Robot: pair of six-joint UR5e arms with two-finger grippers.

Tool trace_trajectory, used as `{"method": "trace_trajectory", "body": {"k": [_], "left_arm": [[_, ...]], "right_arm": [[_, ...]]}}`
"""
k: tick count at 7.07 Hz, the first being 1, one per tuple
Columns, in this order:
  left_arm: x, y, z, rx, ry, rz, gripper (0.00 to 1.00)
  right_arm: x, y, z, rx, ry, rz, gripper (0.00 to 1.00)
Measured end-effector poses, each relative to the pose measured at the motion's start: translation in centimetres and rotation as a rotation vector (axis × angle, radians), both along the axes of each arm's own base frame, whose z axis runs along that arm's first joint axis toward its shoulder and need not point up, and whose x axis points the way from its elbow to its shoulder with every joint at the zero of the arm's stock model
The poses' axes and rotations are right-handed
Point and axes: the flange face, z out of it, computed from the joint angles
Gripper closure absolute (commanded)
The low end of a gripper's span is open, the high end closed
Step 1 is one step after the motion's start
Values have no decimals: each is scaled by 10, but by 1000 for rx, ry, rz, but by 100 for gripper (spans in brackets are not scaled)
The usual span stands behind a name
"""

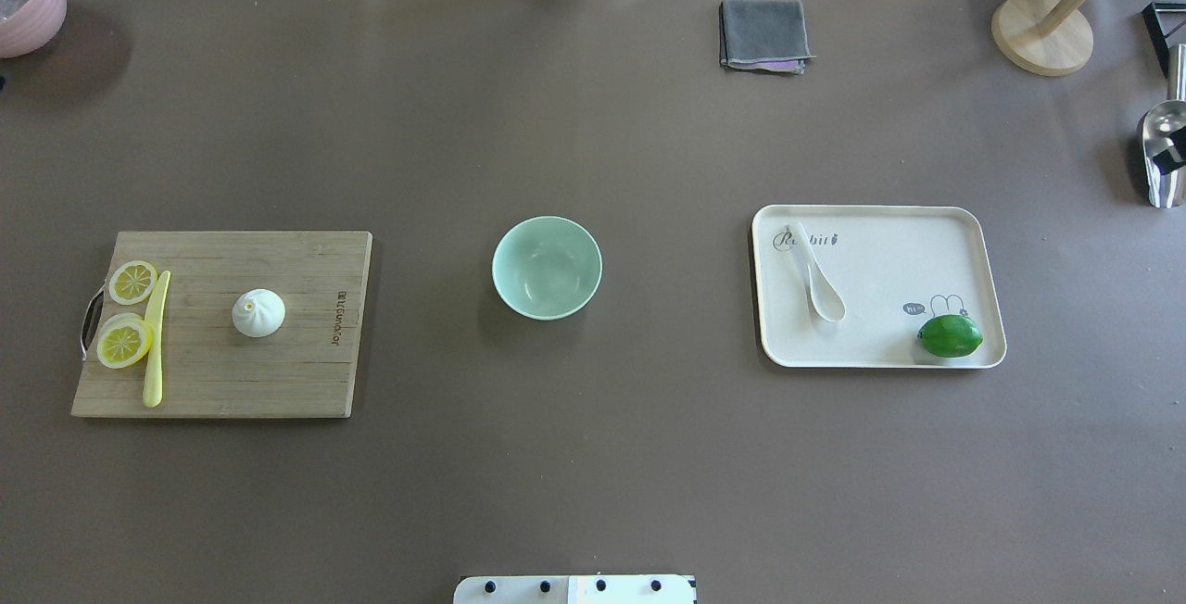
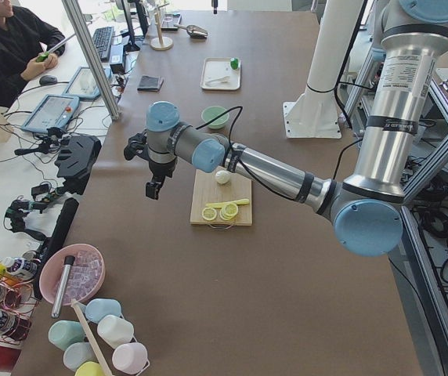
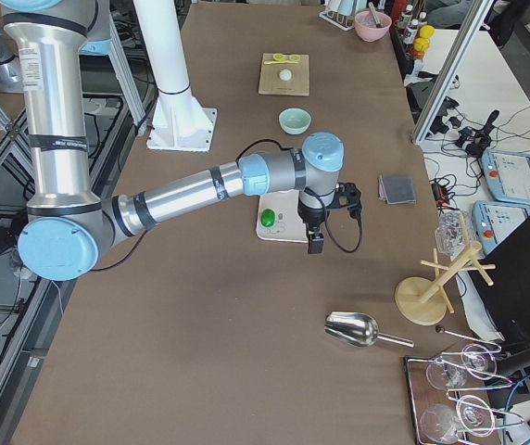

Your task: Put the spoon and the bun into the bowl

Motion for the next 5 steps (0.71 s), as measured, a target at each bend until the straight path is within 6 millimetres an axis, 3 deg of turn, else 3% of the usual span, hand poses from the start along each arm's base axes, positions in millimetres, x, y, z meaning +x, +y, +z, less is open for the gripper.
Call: {"method": "trace_trajectory", "body": {"k": [3,5], "left_arm": [[51,-10,19,42,63,7,2],[64,-11,24,54,72,21,2]], "right_arm": [[-115,-13,-50,-18,-52,37,0],[-186,-15,-71,-32,-2,78,0]]}}
